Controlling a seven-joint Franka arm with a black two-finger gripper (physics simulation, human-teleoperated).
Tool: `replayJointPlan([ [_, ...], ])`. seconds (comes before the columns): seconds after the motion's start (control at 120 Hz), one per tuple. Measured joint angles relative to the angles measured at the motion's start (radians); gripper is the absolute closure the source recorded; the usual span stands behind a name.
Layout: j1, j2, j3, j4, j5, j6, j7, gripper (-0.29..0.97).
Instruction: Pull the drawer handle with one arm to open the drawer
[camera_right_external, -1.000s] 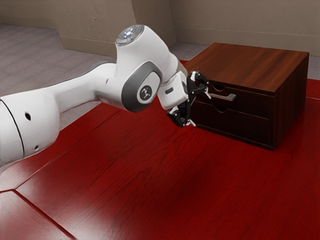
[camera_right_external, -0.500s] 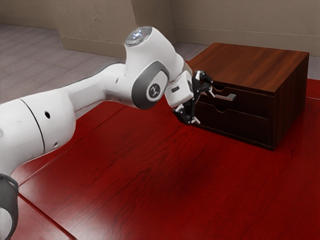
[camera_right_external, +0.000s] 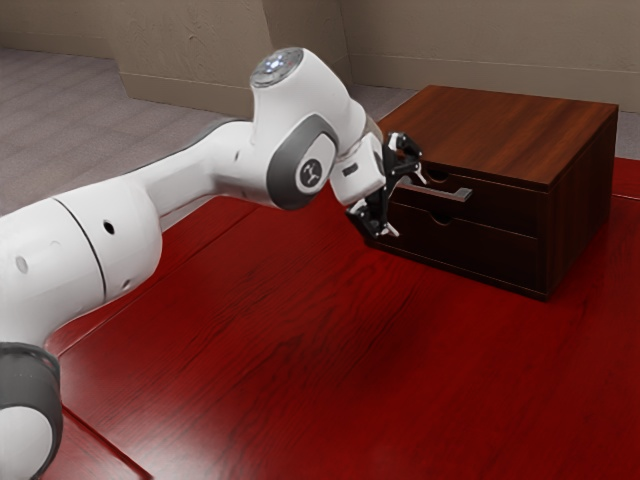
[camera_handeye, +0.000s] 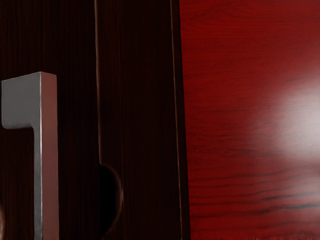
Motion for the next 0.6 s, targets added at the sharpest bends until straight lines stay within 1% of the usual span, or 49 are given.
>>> replayJointPlan([
  [0.142,-0.018,0.028,0.014,0.04,0.0,-0.016,0.002,0.0],
  [0.217,-0.02,0.039,0.016,0.045,-0.001,-0.022,0.003,-0.01],
  [0.433,-0.02,0.053,0.016,0.055,-0.002,-0.03,0.004,0.0],
  [0.6,-0.022,0.054,0.015,0.058,-0.005,-0.033,0.005,0.08],
])
